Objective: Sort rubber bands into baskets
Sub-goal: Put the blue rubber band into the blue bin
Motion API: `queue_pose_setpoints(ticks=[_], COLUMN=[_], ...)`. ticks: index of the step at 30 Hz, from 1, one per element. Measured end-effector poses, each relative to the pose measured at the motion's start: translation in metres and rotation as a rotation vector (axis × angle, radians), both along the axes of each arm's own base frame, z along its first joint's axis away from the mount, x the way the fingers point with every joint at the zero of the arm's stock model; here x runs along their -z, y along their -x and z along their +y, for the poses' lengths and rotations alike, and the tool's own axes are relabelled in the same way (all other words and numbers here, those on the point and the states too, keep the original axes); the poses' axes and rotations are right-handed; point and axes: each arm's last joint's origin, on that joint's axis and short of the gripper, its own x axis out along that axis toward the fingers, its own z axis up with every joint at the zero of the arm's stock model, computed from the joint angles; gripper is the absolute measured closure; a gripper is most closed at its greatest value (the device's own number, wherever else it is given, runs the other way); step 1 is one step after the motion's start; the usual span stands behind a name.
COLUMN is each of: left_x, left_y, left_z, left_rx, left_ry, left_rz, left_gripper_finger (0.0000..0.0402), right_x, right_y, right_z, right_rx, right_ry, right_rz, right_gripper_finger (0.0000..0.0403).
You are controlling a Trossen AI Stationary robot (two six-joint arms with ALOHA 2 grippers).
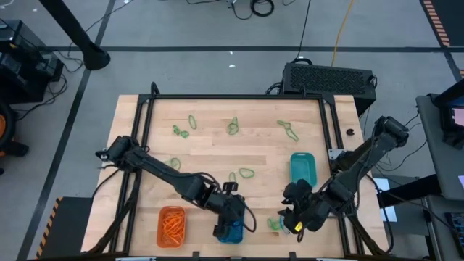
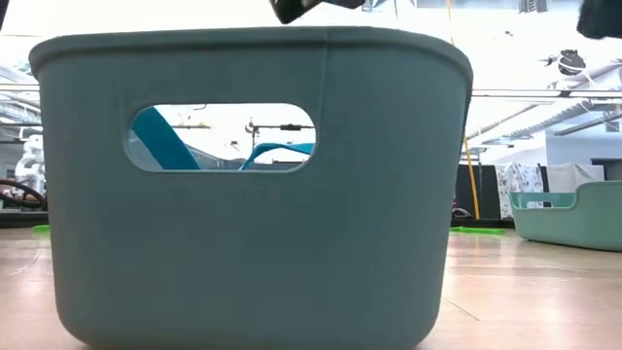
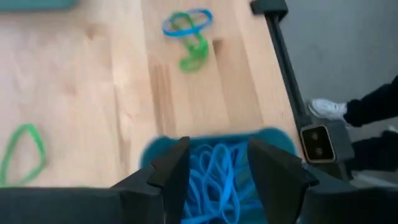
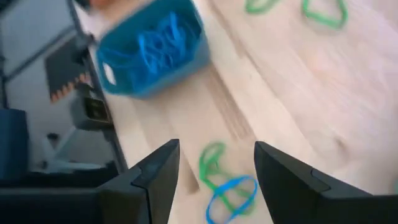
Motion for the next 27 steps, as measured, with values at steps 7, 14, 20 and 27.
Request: queue_pose_setpoints(ticks=[7,14,20,27], left_x=[-0.018,-0.026,-0.026,-0.026], left_y=[0.010,0.011,0.010,0.010], left_z=[0.012,0.018,0.020,0.020], left_rx=[-0.051,-0.086,-0.099,-0.119], left_ry=[-0.103,-0.152,-0.148,-0.133], left_rz=[-0.027,-0.086,-0.082,-0.075], left_gripper_finger=[0.0235,0.0235,0.0235,0.0235], right_x=[0.045,0.088,0.105,0.116], right_y=[-0.010,-0.021,-0.031,-0.036], right_z=[0.022,0.016,0.019,0.022], right_rx=[0.036,0.197,0.223,0.266], right_ry=[0.001,0.033,-0.003,-0.024], right_rz=[0.169,0.423,0.449,0.452], right_gripper_finger=[0.0204,0.0204,0.0204,0.0204])
